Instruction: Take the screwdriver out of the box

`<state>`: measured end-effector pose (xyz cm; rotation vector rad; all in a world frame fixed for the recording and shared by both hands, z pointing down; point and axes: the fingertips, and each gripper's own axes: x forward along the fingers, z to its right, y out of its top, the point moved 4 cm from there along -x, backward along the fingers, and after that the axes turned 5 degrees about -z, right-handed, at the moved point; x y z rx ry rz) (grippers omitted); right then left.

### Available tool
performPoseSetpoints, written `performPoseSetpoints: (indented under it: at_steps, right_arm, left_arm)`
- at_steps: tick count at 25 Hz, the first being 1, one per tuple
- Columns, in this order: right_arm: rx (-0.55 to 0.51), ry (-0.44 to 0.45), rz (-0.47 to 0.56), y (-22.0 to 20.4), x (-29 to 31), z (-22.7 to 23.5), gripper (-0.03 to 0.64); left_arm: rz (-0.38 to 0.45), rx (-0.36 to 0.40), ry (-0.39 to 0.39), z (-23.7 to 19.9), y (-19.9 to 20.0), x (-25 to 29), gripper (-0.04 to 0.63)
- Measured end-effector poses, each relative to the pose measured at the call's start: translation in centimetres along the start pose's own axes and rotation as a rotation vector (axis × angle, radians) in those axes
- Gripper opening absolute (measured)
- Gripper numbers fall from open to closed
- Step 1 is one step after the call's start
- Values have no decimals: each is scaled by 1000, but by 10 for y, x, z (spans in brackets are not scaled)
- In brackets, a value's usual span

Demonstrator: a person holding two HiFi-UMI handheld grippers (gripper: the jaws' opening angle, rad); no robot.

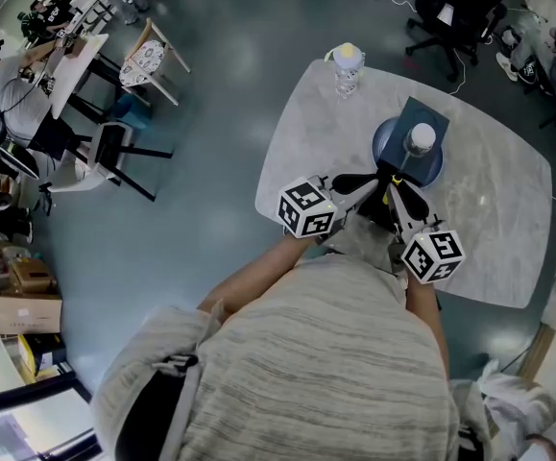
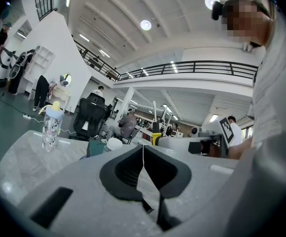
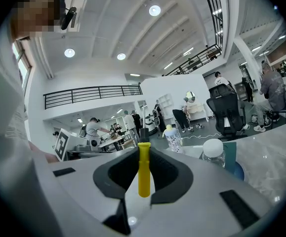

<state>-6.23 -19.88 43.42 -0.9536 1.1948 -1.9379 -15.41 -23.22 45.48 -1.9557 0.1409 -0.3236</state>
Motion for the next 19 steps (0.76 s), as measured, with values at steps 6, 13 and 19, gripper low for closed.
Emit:
performPoseSetpoints:
  at_steps: [6,13,19]
  right_arm:
    - [6,-5,-3,-1,0,2,64]
    - [7,-9,-1,0,-1,3,64]
    - [4,-8,-4,0,1,5,64]
  left_arm:
    - [1,-3,-5,-1,-1,2,17]
    - [1,-8,-6,-2,-3,4,16]
    - [2,-12,-2,-4,-2,5,16]
